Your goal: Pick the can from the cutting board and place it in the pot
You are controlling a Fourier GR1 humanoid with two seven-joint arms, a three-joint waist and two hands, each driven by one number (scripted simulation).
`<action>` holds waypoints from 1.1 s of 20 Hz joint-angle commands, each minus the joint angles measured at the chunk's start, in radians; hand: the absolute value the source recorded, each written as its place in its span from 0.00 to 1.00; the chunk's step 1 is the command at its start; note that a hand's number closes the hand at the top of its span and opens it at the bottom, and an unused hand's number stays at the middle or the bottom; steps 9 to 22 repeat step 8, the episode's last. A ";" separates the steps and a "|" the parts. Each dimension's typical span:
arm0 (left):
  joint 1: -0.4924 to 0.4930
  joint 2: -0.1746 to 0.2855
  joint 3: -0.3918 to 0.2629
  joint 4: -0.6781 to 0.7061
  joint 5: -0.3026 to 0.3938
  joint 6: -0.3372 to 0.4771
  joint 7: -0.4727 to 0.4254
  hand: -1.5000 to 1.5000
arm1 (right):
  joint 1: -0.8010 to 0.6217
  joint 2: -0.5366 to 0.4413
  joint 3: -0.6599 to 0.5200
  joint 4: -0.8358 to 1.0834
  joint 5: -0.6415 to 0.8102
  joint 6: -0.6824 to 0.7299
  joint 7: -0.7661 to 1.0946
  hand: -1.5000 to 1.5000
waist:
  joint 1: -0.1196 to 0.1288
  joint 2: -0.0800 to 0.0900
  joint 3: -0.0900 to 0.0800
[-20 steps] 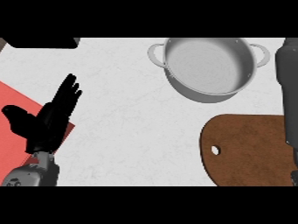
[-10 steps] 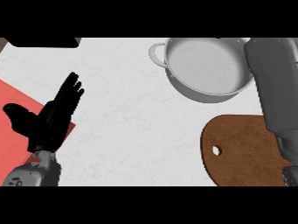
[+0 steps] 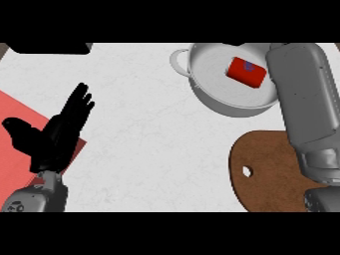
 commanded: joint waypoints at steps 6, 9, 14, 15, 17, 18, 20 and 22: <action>0.033 -0.013 -0.009 -0.017 0.003 -0.005 -0.029 0.50 | -0.001 -0.017 -0.102 -0.073 -0.038 -0.342 -0.137 0.00 | -0.008 -0.005 -0.001; 0.057 -0.006 -0.003 -0.044 0.017 -0.013 -0.005 0.50 | 0.018 -0.066 -0.128 -0.080 -0.077 -0.320 -0.157 0.00 | -0.012 -0.007 0.000; 0.057 -0.006 -0.003 -0.044 0.017 -0.013 -0.005 0.50 | 0.018 -0.066 -0.128 -0.080 -0.077 -0.320 -0.157 0.00 | -0.012 -0.007 0.000; 0.057 -0.006 -0.003 -0.044 0.017 -0.013 -0.005 0.50 | 0.018 -0.066 -0.128 -0.080 -0.077 -0.320 -0.157 0.00 | -0.012 -0.007 0.000; 0.057 -0.006 -0.003 -0.044 0.017 -0.013 -0.005 0.50 | 0.018 -0.066 -0.128 -0.080 -0.077 -0.320 -0.157 0.00 | -0.012 -0.007 0.000; 0.057 -0.006 -0.003 -0.044 0.017 -0.013 -0.005 0.50 | 0.018 -0.066 -0.128 -0.080 -0.077 -0.320 -0.157 0.00 | -0.012 -0.007 0.000; 0.057 -0.006 -0.003 -0.044 0.017 -0.013 -0.005 0.50 | 0.018 -0.066 -0.128 -0.080 -0.077 -0.320 -0.157 0.00 | -0.012 -0.007 0.000; 0.057 -0.006 -0.003 -0.044 0.017 -0.013 -0.005 0.50 | 0.018 -0.066 -0.128 -0.080 -0.077 -0.320 -0.157 0.00 | -0.012 -0.007 0.000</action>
